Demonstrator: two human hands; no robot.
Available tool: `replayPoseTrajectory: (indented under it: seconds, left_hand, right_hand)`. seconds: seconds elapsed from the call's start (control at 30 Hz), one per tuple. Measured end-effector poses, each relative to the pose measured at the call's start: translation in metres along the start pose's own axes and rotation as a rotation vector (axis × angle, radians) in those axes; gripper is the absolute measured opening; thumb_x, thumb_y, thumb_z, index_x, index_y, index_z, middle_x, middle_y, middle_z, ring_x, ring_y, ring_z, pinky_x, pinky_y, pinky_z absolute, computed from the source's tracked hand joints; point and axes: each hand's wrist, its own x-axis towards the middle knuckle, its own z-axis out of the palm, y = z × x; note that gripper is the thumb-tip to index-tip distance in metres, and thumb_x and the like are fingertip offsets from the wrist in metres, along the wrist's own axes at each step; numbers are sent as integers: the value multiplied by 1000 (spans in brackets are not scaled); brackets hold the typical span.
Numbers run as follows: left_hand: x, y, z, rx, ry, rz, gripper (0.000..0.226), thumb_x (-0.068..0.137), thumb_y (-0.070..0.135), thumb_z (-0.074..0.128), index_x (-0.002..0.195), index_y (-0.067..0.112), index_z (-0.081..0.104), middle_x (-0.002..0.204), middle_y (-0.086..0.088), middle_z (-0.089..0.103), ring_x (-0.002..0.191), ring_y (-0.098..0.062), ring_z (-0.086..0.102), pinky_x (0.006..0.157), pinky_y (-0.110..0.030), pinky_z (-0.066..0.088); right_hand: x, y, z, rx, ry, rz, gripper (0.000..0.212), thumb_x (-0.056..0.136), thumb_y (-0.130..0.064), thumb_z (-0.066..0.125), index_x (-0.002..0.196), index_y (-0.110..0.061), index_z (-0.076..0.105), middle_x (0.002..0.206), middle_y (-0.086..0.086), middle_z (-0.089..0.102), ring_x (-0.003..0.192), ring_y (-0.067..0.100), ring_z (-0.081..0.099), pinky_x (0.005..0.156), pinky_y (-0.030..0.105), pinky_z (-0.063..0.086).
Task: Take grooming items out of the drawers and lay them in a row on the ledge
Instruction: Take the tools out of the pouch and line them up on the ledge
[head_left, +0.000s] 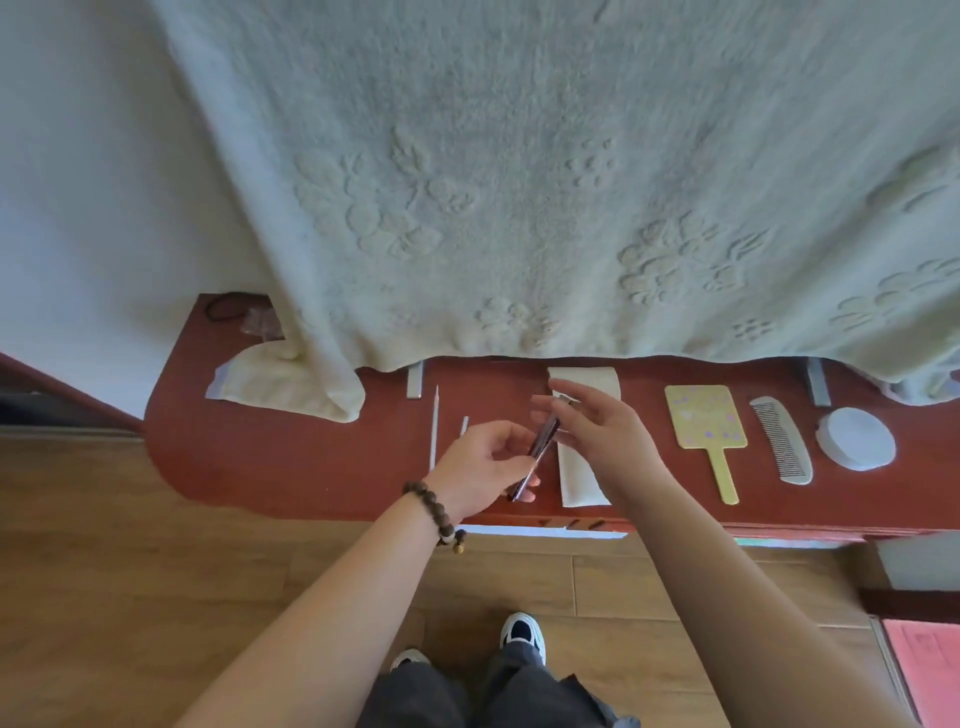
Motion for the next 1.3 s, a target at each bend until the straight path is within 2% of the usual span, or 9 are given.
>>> replayPoseTrajectory:
  seconds: [0.23, 0.43, 0.57, 0.67, 0.83, 0.93, 1.07, 1.17, 1.3]
  left_hand:
    - [-20, 4, -25, 24, 5, -3, 16, 88, 9, 65, 103, 3, 69, 94, -15, 72, 80, -20, 73, 73, -31, 60]
    - [-20, -1, -24, 152, 101, 24, 8, 86, 12, 68, 94, 12, 70, 84, -9, 74, 77, -17, 73, 79, -35, 60]
    - [-10, 0, -24, 424, 90, 64, 9, 84, 20, 69, 92, 15, 70, 80, -1, 73, 77, -12, 70, 76, -28, 56]
    - [-17, -22, -27, 625, 31, -11, 9, 82, 25, 69, 85, 16, 69, 79, -1, 71, 76, -14, 69, 71, -27, 55]
    - [-9, -38, -31, 411, 258, -75, 14, 80, 31, 72, 87, 18, 71, 83, 5, 72, 83, -11, 69, 82, -39, 57]
    - [12, -29, -19, 353, 340, -65, 20, 79, 34, 73, 90, 18, 70, 84, 5, 68, 83, -17, 68, 77, -42, 58]
    - [34, -16, -12, 567, 407, -46, 29, 85, 35, 66, 82, 6, 68, 79, -5, 66, 77, -20, 62, 71, -29, 50]
    - [47, -14, -10, 615, 456, -83, 28, 84, 35, 67, 70, 13, 58, 75, 0, 59, 71, -15, 52, 64, -22, 36]
    - [60, -20, -4, 640, 427, -164, 23, 84, 22, 68, 69, 15, 51, 83, -7, 67, 82, -22, 64, 69, -27, 48]
  right_hand:
    - [-3, -6, 20, 8, -106, -5, 16, 90, 0, 59, 104, 3, 63, 95, 18, 72, 88, 29, 72, 78, 35, 59]
    - [1, 0, 29, 15, -15, -2, 10, 87, 2, 62, 95, 5, 65, 86, 23, 71, 81, 31, 72, 69, 32, 60]
    - [8, 2, 23, 103, 79, -12, 7, 89, 2, 59, 93, 4, 64, 79, 17, 72, 74, 23, 72, 67, 30, 59]
    - [27, -12, -9, 178, 232, -82, 5, 90, -1, 58, 90, -1, 63, 69, 8, 70, 71, 19, 70, 71, 29, 58]
    - [41, -17, -25, -24, 135, -28, 6, 86, -5, 66, 92, -4, 67, 79, 13, 69, 79, 26, 71, 76, 32, 59]
    - [42, -1, -6, -146, 123, 9, 13, 84, -5, 68, 97, -9, 68, 83, 16, 68, 72, 24, 70, 67, 29, 60]
    - [46, 20, 8, -343, 162, 42, 14, 82, -13, 71, 94, -15, 65, 82, 14, 67, 64, 19, 67, 63, 29, 60]
    - [51, 30, 17, -429, 143, 47, 14, 84, -10, 69, 97, -11, 66, 80, 7, 64, 66, 20, 66, 68, 34, 61]
    - [63, 39, 23, -580, 89, 62, 22, 85, -9, 66, 107, -14, 64, 83, 2, 62, 76, 23, 67, 79, 39, 57]
